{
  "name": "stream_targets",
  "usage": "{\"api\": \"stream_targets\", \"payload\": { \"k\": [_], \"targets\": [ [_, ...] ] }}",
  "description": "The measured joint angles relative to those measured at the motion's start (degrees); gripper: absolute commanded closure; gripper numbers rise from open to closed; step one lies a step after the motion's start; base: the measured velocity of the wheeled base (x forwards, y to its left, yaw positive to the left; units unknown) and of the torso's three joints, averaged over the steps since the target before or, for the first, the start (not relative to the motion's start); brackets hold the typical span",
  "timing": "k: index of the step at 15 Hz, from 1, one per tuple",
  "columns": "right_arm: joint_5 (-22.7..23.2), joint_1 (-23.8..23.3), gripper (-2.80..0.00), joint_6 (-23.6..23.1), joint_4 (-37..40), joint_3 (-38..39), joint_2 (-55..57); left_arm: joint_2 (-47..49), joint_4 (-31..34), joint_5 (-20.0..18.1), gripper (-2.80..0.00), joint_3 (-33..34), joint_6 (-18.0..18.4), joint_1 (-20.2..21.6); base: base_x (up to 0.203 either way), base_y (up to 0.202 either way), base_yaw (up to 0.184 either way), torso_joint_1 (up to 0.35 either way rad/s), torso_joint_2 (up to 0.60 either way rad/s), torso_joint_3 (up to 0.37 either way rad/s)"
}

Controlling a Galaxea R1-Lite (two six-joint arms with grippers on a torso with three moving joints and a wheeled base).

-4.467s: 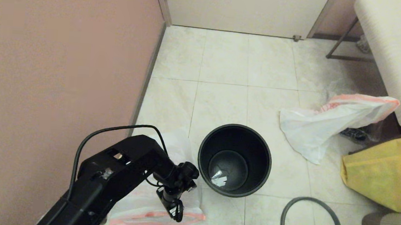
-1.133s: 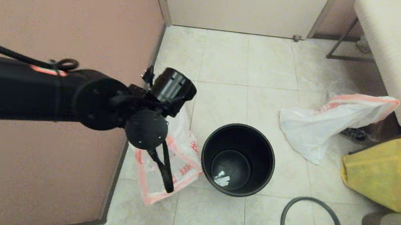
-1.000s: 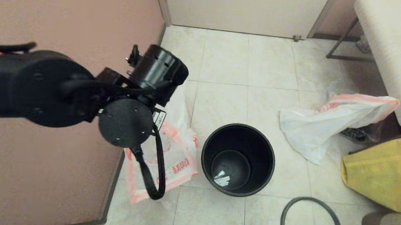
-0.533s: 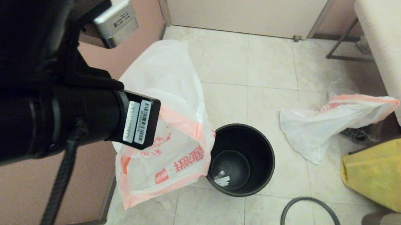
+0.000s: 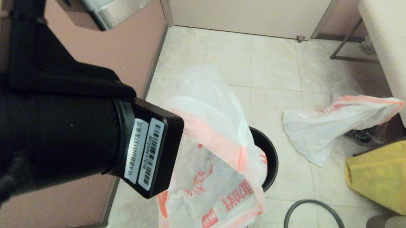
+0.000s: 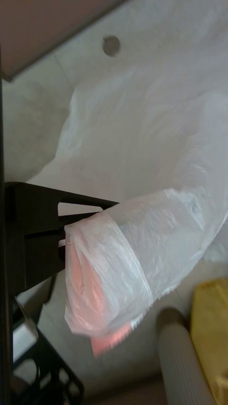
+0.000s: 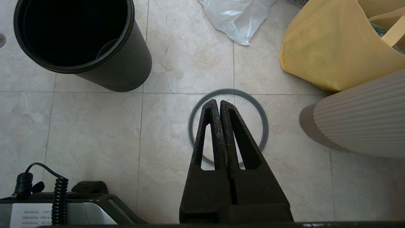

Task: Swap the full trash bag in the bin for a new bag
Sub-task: Put the new garbage bag on the trash can

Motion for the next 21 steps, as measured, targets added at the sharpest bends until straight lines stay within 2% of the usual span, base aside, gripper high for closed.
{"api": "stream_targets", "payload": {
  "k": [3,7,10,13,17,18,21],
  "targets": [
    [-0.02,0.00,0.00,0.00,-0.01,0.00,0.00,0.62,-0.17,-0.66,0.00,-2.58,0.00,-2.57,0.000,0.000,0.000,0.000,0.00,0.000],
    [-0.02,0.00,0.00,0.00,-0.01,0.00,0.00,1.70,-0.34,-5.54,0.00,-8.06,1.51,-5.79,0.000,0.000,0.000,0.000,0.00,0.000],
    [-0.02,0.00,0.00,0.00,0.00,0.00,0.00,2.18,-0.67,-7.00,0.00,-10.05,2.28,-8.03,0.000,0.000,0.000,0.000,0.00,0.000],
    [-0.02,0.00,0.00,0.00,0.00,0.00,0.00,2.59,-2.78,-9.60,0.00,-3.73,2.01,-7.90,0.000,0.000,0.000,0.000,0.00,0.000],
    [-0.02,0.00,0.00,0.00,0.00,0.00,0.00,5.31,-16.65,-14.21,0.00,7.89,2.12,-3.62,0.000,0.000,0.000,0.000,0.00,0.000],
    [-0.03,0.00,0.00,0.00,0.00,0.00,0.00,6.04,-18.99,-16.29,0.00,9.32,2.06,-2.78,0.000,0.000,0.000,0.000,0.00,0.000],
    [-0.02,0.00,0.00,0.00,0.00,0.00,0.00,7.84,-19.62,-19.64,0.00,10.19,1.95,-0.63,0.000,0.000,0.000,0.000,0.00,0.000]
  ]
}}
